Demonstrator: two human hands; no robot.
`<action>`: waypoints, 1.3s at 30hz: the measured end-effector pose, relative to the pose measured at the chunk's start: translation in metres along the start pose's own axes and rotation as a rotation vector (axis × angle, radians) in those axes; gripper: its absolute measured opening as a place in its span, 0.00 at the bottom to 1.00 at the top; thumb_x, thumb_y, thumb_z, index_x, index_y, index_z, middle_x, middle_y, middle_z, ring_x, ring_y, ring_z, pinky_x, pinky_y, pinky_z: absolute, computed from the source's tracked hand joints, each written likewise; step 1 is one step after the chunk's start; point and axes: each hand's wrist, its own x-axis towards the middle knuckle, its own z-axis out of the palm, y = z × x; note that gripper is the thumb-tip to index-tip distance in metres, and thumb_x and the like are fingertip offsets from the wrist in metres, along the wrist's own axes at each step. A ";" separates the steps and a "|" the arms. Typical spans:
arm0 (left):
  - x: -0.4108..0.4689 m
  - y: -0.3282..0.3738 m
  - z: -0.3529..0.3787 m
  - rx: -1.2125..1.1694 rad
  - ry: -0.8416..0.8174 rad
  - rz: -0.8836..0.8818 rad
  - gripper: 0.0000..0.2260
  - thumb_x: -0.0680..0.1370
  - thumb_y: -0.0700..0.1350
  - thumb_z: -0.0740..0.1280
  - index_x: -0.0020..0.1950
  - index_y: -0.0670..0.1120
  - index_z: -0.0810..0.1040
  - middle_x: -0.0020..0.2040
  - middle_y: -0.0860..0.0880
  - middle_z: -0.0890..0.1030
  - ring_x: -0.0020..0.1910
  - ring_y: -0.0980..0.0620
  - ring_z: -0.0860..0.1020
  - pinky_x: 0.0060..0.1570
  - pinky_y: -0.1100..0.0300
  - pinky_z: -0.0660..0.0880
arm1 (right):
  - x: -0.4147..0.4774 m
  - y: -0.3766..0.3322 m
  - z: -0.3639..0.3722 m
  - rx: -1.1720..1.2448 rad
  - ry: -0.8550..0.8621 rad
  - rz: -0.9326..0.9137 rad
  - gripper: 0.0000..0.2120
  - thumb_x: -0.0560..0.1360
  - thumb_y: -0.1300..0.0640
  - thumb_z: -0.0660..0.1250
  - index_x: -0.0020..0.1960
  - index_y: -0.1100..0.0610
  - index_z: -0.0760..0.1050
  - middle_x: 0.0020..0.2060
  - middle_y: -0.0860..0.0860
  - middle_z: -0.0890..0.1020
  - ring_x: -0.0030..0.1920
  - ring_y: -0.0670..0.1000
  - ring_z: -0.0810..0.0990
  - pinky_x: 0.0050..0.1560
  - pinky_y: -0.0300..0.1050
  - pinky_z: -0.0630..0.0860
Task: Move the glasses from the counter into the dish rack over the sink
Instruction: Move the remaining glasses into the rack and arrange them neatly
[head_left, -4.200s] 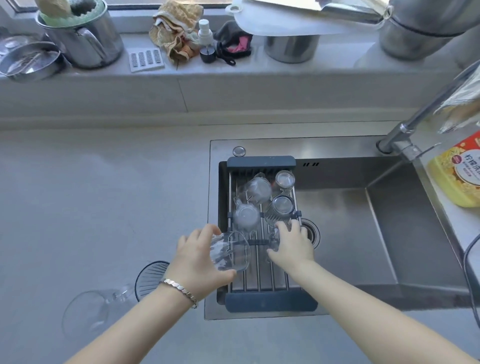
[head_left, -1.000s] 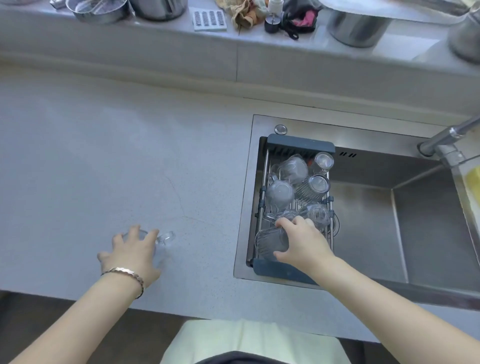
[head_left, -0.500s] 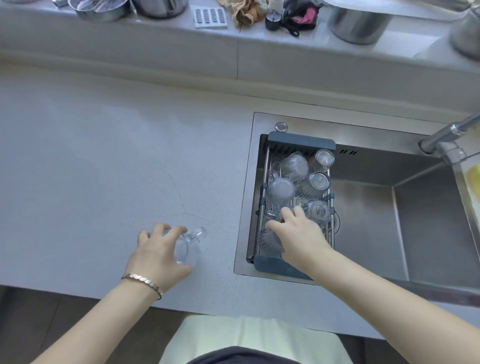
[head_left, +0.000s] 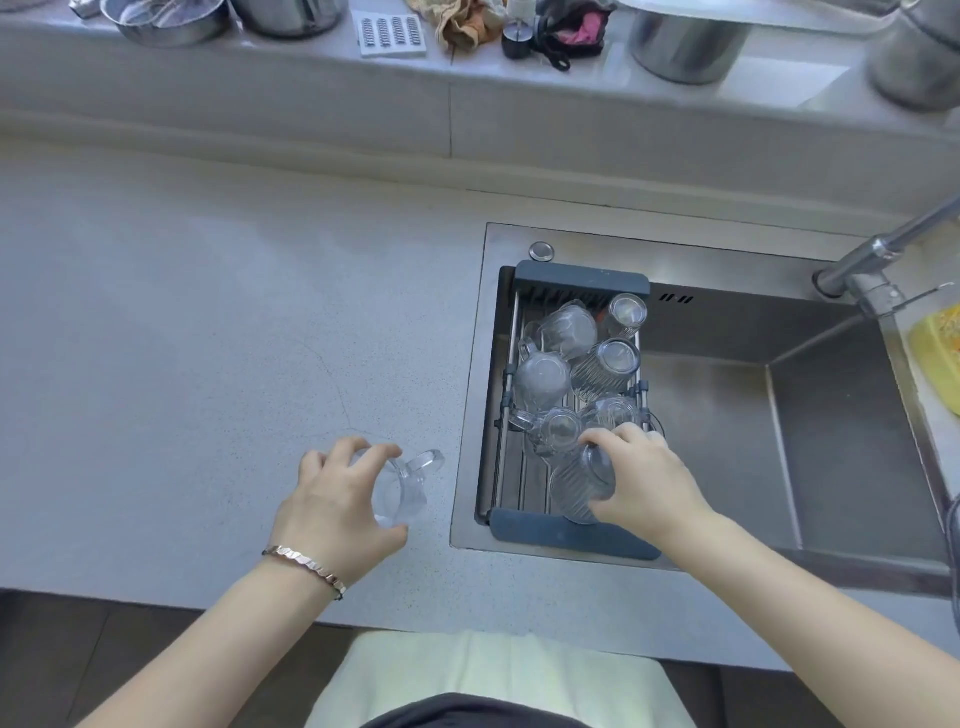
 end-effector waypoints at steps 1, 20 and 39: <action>0.000 0.001 0.000 0.003 0.001 0.003 0.29 0.65 0.53 0.72 0.64 0.60 0.68 0.64 0.55 0.69 0.60 0.49 0.66 0.46 0.57 0.74 | 0.000 0.000 0.002 0.037 0.020 0.058 0.28 0.65 0.55 0.71 0.63 0.47 0.67 0.53 0.52 0.73 0.53 0.56 0.68 0.48 0.46 0.72; 0.008 0.039 -0.005 -0.191 -0.046 0.067 0.27 0.63 0.54 0.74 0.61 0.60 0.71 0.57 0.57 0.71 0.58 0.51 0.69 0.49 0.59 0.71 | 0.004 0.034 0.059 0.059 0.094 0.311 0.30 0.69 0.53 0.71 0.67 0.52 0.63 0.62 0.54 0.70 0.64 0.56 0.64 0.56 0.51 0.72; 0.078 0.090 0.041 -0.671 -0.485 0.071 0.21 0.74 0.43 0.68 0.66 0.49 0.70 0.68 0.48 0.73 0.60 0.53 0.74 0.57 0.61 0.71 | 0.010 0.024 0.014 0.549 -0.030 -0.074 0.33 0.54 0.44 0.75 0.56 0.35 0.66 0.53 0.38 0.73 0.55 0.42 0.74 0.51 0.35 0.71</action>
